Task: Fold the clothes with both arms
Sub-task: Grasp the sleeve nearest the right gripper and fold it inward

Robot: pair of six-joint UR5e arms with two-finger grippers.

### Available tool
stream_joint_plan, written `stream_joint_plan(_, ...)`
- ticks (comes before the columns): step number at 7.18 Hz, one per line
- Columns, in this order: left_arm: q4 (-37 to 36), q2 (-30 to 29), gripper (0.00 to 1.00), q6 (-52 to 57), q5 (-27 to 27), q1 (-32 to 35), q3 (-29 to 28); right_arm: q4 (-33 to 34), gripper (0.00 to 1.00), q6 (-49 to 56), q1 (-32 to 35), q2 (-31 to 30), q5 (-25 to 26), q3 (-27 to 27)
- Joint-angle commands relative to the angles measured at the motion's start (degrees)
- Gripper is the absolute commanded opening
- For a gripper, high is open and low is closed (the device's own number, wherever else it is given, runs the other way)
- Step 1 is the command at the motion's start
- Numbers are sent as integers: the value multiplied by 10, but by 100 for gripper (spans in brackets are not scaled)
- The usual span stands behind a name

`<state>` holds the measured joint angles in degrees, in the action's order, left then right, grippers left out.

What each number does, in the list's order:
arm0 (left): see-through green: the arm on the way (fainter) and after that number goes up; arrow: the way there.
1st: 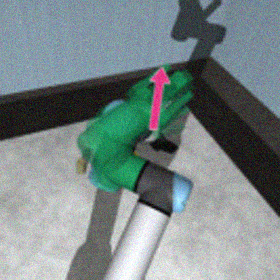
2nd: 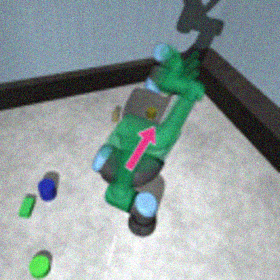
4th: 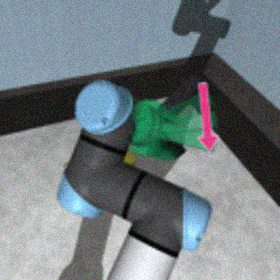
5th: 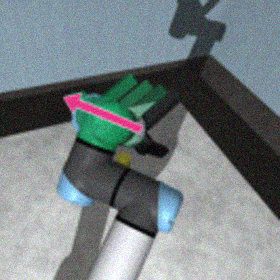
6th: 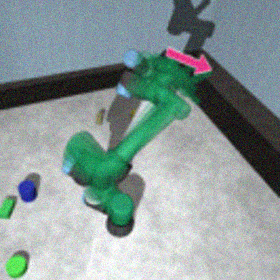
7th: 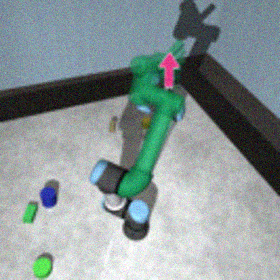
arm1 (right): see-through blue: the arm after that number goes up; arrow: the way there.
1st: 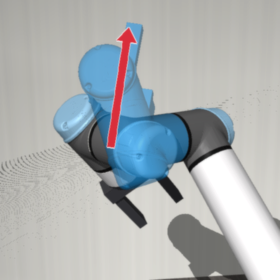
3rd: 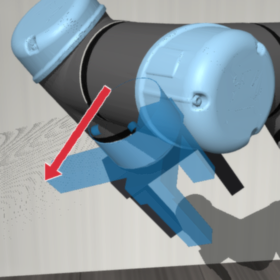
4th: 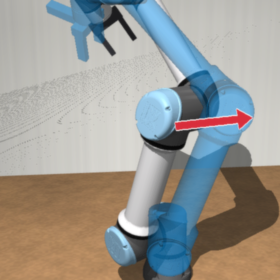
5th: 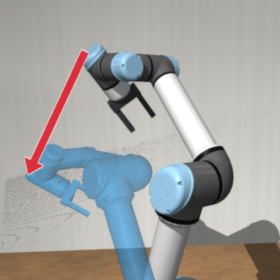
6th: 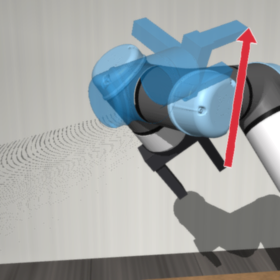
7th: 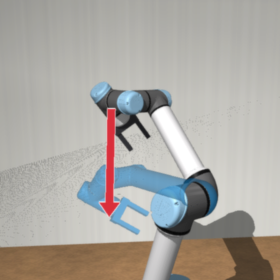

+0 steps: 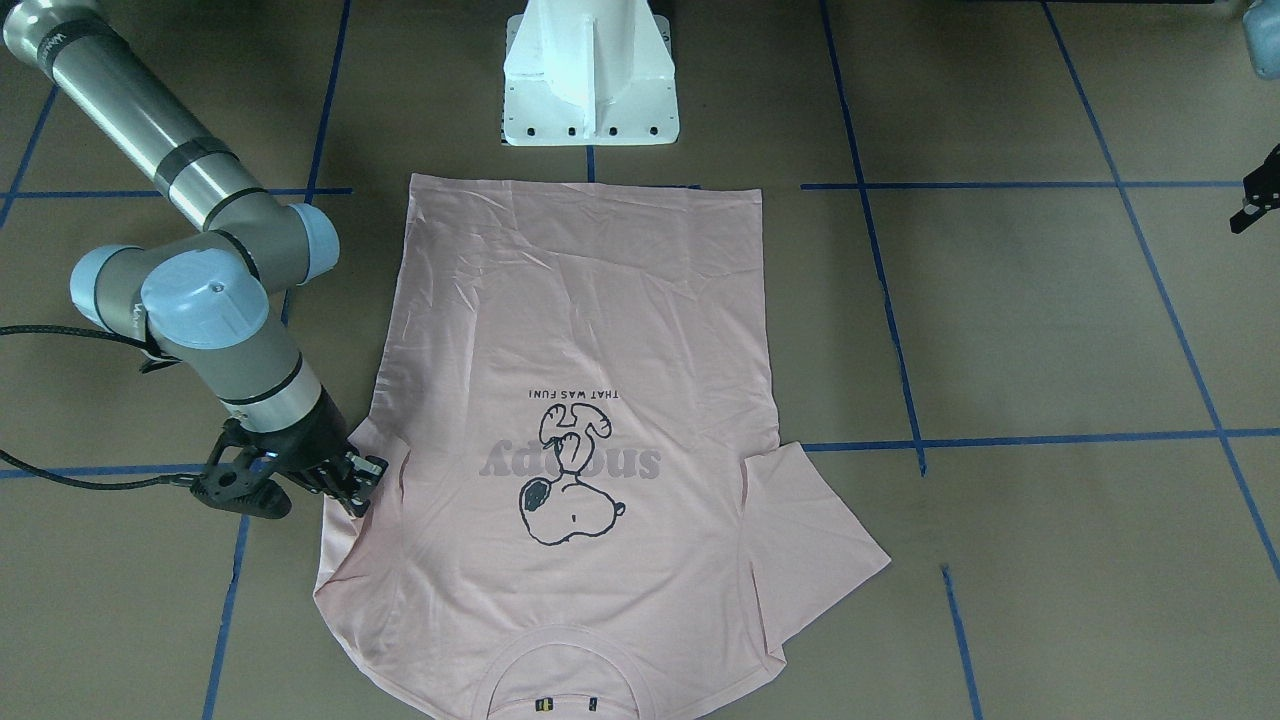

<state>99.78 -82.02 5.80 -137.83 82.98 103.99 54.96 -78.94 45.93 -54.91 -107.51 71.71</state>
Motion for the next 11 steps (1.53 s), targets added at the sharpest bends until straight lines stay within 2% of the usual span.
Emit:
stream_joint_plan(1,1,-1,100,0,-1,0,3,2,0,-40,-15,77,15,-66)
stream_joint_plan(2,1,-1,100,0,-1,0,3,2,0,-39,-23,102,20,-100)
stream_joint_plan(3,1,-2,100,-3,-8,0,4,2,70,-37,-26,129,26,-124)
stream_joint_plan(4,8,-8,100,-54,-20,-3,4,4,100,-35,-27,127,27,-121)
stream_joint_plan(5,60,-10,100,-103,-18,-26,3,1,100,-35,-26,123,25,-106)
stream_joint_plan(6,137,-31,100,-204,-15,-74,-7,0,100,-36,-25,85,20,-43)
stream_joint_plan(7,166,-95,100,-335,12,-133,-34,0,100,-37,-23,51,3,7)
stream_joint_plan(8,164,-177,100,-443,93,-203,-74,4,100,-39,-21,7,-13,73)
stream_joint_plan(9,165,-236,100,-506,133,-270,-115,3,100,-39,-18,-53,-20,151)
stream_joint_plan(10,166,-312,100,-545,136,-281,-184,1,100,-40,-18,-130,-30,231)
stream_joint_plan(11,171,-378,99,-628,136,-302,-260,2,100,-44,-18,-185,-31,297)
